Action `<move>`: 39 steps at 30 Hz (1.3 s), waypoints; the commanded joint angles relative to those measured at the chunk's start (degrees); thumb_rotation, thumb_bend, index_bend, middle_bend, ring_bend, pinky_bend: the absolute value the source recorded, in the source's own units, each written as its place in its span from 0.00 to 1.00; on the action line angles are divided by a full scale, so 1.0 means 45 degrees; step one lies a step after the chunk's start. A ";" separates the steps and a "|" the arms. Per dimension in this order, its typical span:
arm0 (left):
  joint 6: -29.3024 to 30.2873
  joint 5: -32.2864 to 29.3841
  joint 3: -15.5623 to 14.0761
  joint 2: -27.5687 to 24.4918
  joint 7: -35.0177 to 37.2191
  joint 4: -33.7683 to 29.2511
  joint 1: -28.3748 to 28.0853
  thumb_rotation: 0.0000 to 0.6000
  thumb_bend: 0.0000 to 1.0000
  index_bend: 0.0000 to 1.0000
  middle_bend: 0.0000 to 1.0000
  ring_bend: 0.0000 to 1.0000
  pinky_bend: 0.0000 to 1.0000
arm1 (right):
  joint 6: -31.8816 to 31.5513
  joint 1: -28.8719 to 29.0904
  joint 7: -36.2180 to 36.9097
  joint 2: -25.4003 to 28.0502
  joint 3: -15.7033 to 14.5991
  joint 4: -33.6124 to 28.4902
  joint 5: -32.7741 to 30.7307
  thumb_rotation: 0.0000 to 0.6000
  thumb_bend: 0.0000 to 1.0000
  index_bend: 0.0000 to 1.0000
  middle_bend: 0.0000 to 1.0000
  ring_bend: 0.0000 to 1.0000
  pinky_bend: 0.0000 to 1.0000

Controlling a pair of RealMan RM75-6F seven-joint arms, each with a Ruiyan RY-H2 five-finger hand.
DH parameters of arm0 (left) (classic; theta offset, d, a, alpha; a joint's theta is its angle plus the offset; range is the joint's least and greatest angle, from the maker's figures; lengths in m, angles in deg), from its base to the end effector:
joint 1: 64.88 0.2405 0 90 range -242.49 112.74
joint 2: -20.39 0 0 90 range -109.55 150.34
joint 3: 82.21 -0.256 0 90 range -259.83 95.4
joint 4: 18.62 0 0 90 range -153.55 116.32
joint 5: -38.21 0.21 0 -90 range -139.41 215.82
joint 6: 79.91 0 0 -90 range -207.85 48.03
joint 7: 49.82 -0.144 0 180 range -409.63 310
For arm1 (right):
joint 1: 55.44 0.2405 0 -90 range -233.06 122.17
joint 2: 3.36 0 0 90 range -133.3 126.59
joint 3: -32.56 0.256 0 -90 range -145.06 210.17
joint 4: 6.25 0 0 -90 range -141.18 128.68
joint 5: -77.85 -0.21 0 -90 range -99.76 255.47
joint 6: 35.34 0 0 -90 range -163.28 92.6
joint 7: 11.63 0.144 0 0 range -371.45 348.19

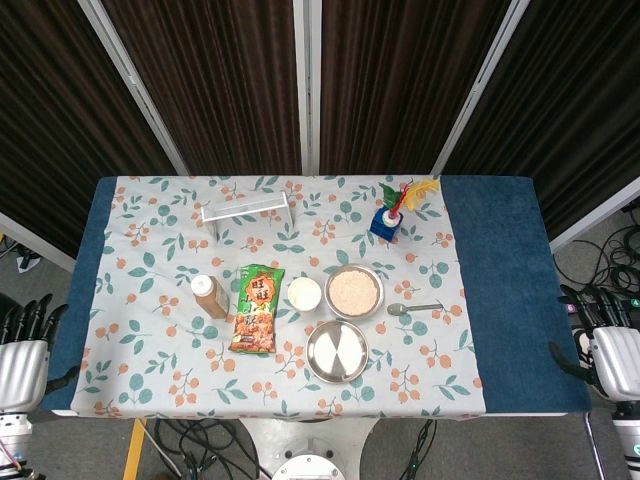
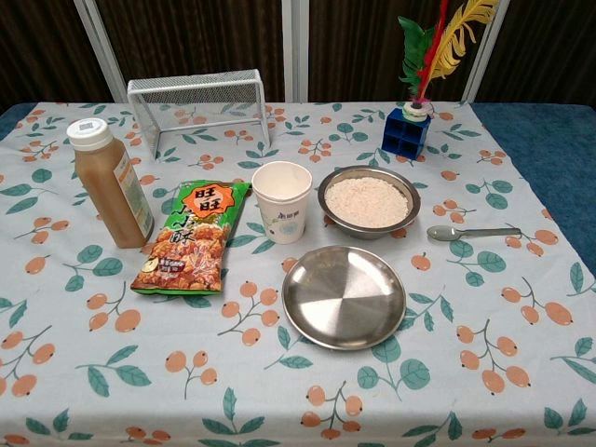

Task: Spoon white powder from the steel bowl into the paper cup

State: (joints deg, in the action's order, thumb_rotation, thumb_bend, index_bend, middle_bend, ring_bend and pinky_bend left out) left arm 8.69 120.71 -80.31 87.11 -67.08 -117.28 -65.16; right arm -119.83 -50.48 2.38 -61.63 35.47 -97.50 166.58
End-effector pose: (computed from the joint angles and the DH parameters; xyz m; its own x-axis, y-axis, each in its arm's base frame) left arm -0.3046 0.1512 0.1443 0.5234 0.0265 0.8517 0.8443 0.1183 -0.5226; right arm -0.3154 -0.1824 0.1903 0.2835 -0.0145 0.9589 -0.9579 -0.0516 0.2825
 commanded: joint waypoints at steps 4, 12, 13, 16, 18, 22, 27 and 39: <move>-0.0085 -0.0072 0.0027 0.0048 -0.0076 -0.0008 -0.0050 1.00 0.05 0.21 0.14 0.07 0.07 | 0.0272 0.0143 0.0015 -0.0110 -0.0071 0.0037 0.0074 1.00 0.24 0.10 0.24 0.00 0.00; 0.0008 -0.0015 0.0026 0.0029 -0.0076 -0.0050 -0.0021 1.00 0.05 0.21 0.14 0.07 0.07 | 0.0572 0.0563 -0.0118 -0.0185 0.0001 -0.0006 0.0392 1.00 0.23 0.10 0.24 0.00 0.00; 0.0001 -0.0003 0.0025 0.0036 -0.0087 -0.0049 -0.0030 1.00 0.05 0.21 0.14 0.07 0.07 | 0.0800 0.0733 -0.0290 -0.0204 0.0042 -0.0063 0.0381 1.00 0.22 0.10 0.24 0.00 0.00; 0.0000 0.0031 0.0030 0.0028 -0.0120 -0.0070 -0.0050 1.00 0.05 0.21 0.14 0.07 0.07 | 0.1879 0.1378 -0.0947 -0.0230 0.0174 -0.0305 0.0117 1.00 0.15 0.10 0.24 0.00 0.00; 0.0024 0.0033 0.0027 0.0019 -0.0085 -0.0063 -0.0034 1.00 0.05 0.21 0.14 0.07 0.07 | 0.2737 0.1873 -0.1332 -0.0335 0.0296 -0.0396 -0.0197 1.00 0.11 0.10 0.25 0.00 0.00; 0.0071 0.0045 -0.0022 0.0086 0.0056 0.0056 0.0033 1.00 0.05 0.21 0.14 0.07 0.07 | 0.4771 0.3127 -0.1640 -0.1067 0.0611 -0.0057 -0.0991 1.00 0.06 0.14 0.28 0.01 0.01; 0.0006 -0.0056 -0.0030 0.0104 0.0102 0.0077 0.0048 1.00 0.05 0.21 0.14 0.07 0.07 | 0.6447 0.4309 -0.2288 -0.2519 0.0840 0.1228 -0.1756 1.00 0.07 0.26 0.32 0.04 0.03; -0.0094 -0.0182 -0.0059 0.0154 0.0306 0.0309 0.0078 1.00 0.05 0.21 0.14 0.07 0.07 | 0.7950 0.5803 -0.4199 -0.5335 0.0826 0.3842 -0.2667 1.00 0.14 0.40 0.39 0.08 0.03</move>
State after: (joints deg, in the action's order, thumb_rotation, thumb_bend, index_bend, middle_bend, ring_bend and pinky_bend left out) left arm 8.18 119.87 -80.46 87.75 -65.91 -116.11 -64.94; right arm -84.68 -25.02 -15.76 -84.86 39.26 -80.92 155.14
